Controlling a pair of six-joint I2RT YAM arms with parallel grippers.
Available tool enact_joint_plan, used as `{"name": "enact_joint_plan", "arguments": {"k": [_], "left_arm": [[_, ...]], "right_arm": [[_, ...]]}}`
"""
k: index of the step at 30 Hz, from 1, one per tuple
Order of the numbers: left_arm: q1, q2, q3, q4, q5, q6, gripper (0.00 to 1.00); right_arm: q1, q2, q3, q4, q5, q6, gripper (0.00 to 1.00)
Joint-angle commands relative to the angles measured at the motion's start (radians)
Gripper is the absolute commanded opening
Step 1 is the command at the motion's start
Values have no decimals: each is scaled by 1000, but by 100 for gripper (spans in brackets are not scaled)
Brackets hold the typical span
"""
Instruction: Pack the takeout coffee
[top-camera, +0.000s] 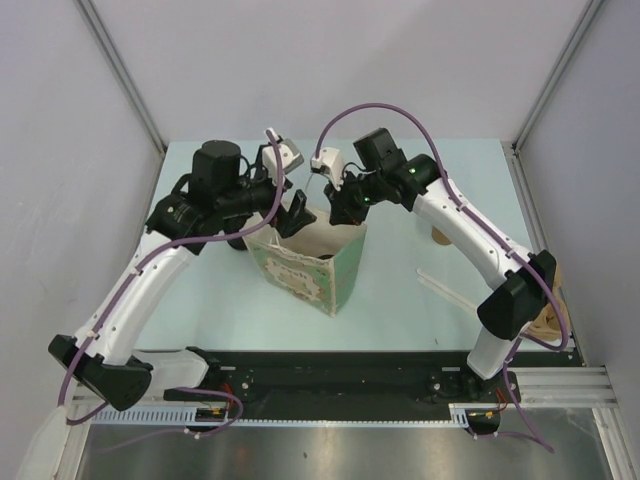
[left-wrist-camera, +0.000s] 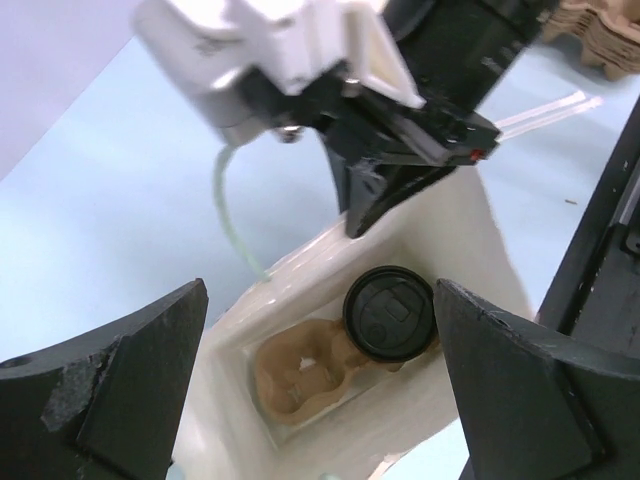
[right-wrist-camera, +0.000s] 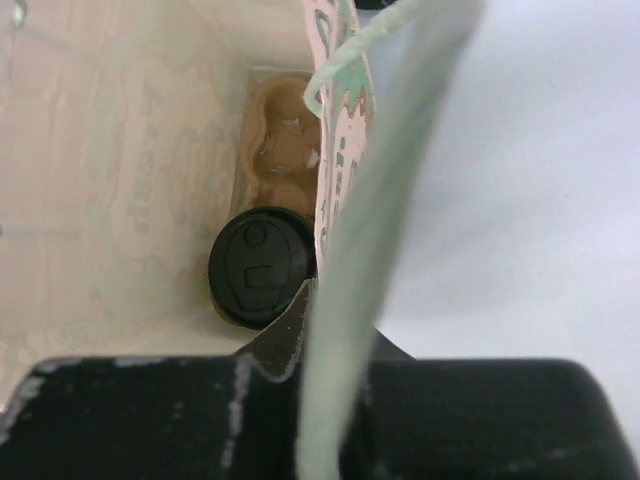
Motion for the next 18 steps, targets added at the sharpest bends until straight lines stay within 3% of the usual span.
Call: {"name": "enact_joint_plan", "arguments": {"k": [1, 3, 6, 14, 17, 18], "left_arm": [[56, 16, 57, 13, 4, -68, 100], [86, 18, 63, 12, 7, -84, 100], [109, 14, 63, 19, 0, -93, 100], [165, 25, 103, 31, -14, -114, 99], [178, 25, 117, 30, -40, -117, 99], [185, 27, 120, 31, -48, -123, 100]], "right_arm": [[0, 11, 66, -16, 14, -7, 16], [0, 19, 86, -24, 16, -1, 23], [0, 20, 118, -30, 29, 8, 43], [-26, 17, 276, -88, 49, 42, 64], [-57, 5, 359, -136, 52, 51, 77], [-69, -9, 376, -153, 51, 48, 85]]}}
